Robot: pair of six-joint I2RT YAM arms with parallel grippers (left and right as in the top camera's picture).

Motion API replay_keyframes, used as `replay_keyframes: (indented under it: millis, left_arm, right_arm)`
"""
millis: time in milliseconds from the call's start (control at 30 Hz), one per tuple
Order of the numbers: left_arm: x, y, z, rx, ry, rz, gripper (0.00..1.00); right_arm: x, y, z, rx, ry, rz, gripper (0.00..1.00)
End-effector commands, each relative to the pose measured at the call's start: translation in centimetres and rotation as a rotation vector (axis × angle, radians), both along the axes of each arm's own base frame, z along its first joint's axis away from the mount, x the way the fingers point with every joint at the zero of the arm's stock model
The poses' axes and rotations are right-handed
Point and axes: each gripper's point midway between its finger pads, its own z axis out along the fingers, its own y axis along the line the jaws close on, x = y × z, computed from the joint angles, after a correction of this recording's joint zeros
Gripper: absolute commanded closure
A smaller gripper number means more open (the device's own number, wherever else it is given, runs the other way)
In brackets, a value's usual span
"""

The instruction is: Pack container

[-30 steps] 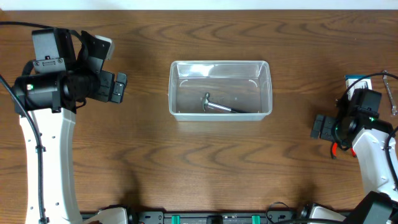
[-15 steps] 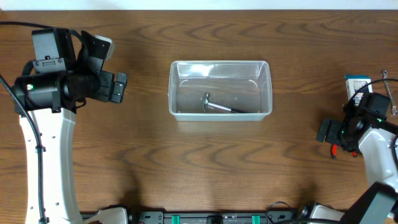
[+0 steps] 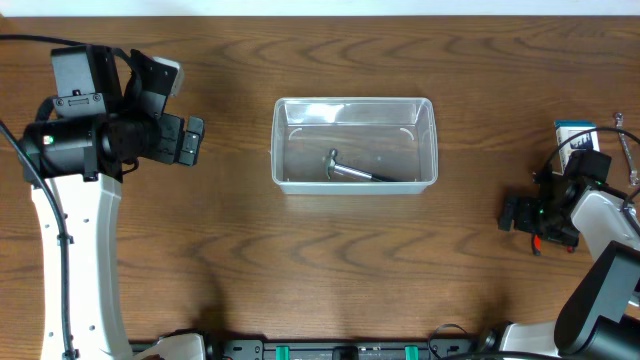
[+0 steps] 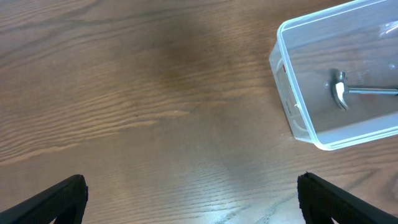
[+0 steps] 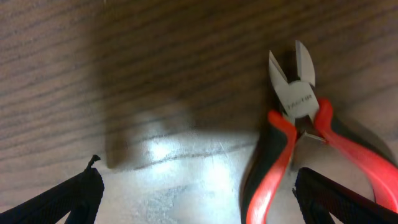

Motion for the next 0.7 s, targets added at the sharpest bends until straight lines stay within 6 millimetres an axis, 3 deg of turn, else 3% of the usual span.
replay_keyframes:
  millis: [0,667]
  left_arm:
    - [0.1,0.01,-0.04,-0.011,0.0,0.001,0.02]
    - [0.11,0.01,-0.05,-0.012,0.0,0.001,0.02]
  right_arm:
    - [0.25,-0.14,-0.02,-0.002,-0.012,0.041,0.01]
    - [-0.09,-1.08,-0.34,-0.043,0.013,0.008,0.01]
